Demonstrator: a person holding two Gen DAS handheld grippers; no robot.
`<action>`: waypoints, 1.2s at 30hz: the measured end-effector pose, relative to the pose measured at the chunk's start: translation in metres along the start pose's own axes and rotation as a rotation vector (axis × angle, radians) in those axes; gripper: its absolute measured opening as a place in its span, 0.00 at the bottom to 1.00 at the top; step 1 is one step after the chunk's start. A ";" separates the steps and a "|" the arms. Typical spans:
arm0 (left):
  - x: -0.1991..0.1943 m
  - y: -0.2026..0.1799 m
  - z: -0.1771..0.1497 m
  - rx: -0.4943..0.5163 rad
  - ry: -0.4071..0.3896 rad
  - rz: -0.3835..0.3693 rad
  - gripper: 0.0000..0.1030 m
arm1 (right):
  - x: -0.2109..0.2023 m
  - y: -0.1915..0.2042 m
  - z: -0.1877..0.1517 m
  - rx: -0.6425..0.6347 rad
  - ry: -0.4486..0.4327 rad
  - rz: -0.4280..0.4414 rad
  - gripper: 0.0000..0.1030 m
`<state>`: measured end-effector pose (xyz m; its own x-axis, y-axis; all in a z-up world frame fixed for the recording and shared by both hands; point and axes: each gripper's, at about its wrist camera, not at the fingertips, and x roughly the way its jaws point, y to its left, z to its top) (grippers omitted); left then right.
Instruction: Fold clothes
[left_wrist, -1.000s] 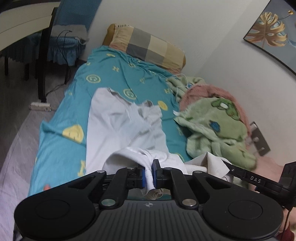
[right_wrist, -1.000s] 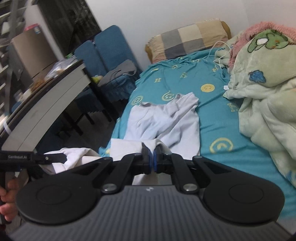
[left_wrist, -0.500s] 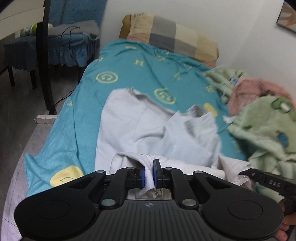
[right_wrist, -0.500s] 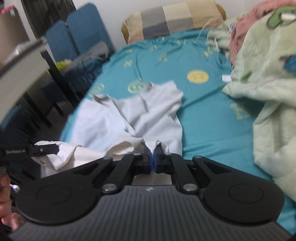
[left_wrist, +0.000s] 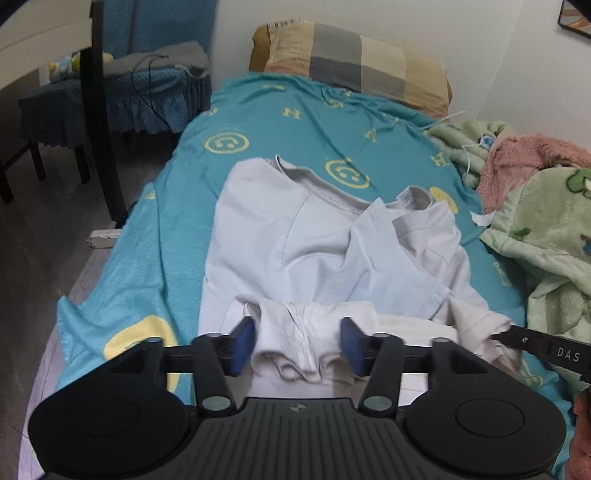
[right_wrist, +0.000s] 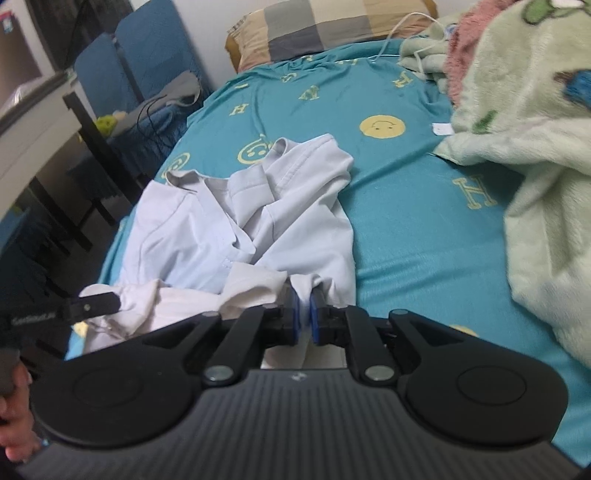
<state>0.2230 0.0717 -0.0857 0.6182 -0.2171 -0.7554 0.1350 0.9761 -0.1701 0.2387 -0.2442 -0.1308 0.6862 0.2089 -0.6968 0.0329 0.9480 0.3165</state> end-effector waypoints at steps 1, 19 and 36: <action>-0.009 -0.001 -0.004 -0.009 0.002 -0.011 0.65 | -0.007 -0.001 -0.003 0.014 -0.007 0.004 0.31; -0.031 0.054 -0.112 -0.644 0.362 -0.275 0.79 | -0.056 -0.018 -0.098 0.546 0.304 0.324 0.51; -0.028 0.074 -0.115 -0.844 0.209 -0.180 0.38 | -0.038 -0.041 -0.125 0.874 0.135 0.175 0.32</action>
<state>0.1268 0.1502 -0.1494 0.4773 -0.4439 -0.7584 -0.4507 0.6172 -0.6449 0.1200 -0.2613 -0.1976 0.6437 0.4119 -0.6450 0.5145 0.3910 0.7632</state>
